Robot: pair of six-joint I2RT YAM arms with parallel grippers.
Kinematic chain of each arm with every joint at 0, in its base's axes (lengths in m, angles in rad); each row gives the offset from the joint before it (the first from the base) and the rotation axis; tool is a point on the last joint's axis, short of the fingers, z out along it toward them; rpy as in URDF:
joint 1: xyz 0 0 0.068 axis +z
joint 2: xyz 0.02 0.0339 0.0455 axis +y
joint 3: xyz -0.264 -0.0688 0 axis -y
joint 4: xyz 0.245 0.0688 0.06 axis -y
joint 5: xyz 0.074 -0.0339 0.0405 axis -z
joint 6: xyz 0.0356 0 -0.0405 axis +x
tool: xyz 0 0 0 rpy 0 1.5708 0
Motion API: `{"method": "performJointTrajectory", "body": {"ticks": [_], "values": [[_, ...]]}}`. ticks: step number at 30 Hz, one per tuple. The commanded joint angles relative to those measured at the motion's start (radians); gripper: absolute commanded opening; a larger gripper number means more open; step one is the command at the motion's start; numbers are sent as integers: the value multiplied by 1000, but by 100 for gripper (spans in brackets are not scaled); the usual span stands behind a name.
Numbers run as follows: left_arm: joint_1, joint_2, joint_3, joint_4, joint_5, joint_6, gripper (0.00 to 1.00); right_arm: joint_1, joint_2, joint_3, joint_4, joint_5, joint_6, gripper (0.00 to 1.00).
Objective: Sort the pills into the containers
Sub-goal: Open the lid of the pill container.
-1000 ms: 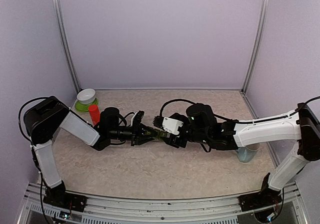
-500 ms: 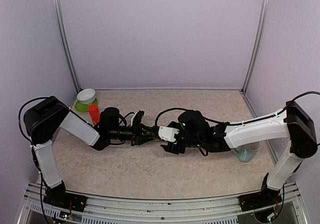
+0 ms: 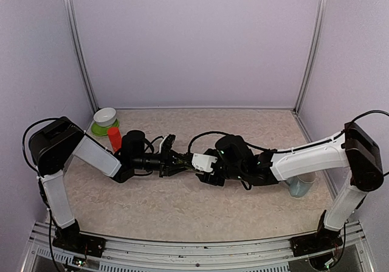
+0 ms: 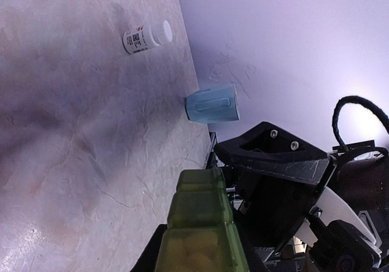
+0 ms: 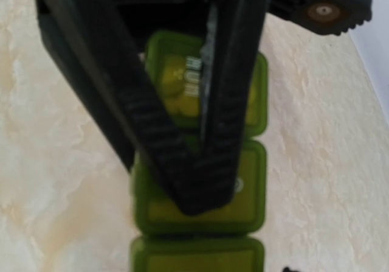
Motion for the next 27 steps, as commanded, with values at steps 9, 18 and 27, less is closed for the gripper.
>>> {"method": "performJointTrajectory", "body": {"ticks": [9,18,27], "values": [[-7,-33,2,30,14,5,21,-8,22,32,14,-2,6,55],[-9,-29,5,23,10,7,21,-9,15,51,-2,-26,17,30],[-9,-30,6,7,9,18,21,-16,12,74,-35,-60,43,39]]}}
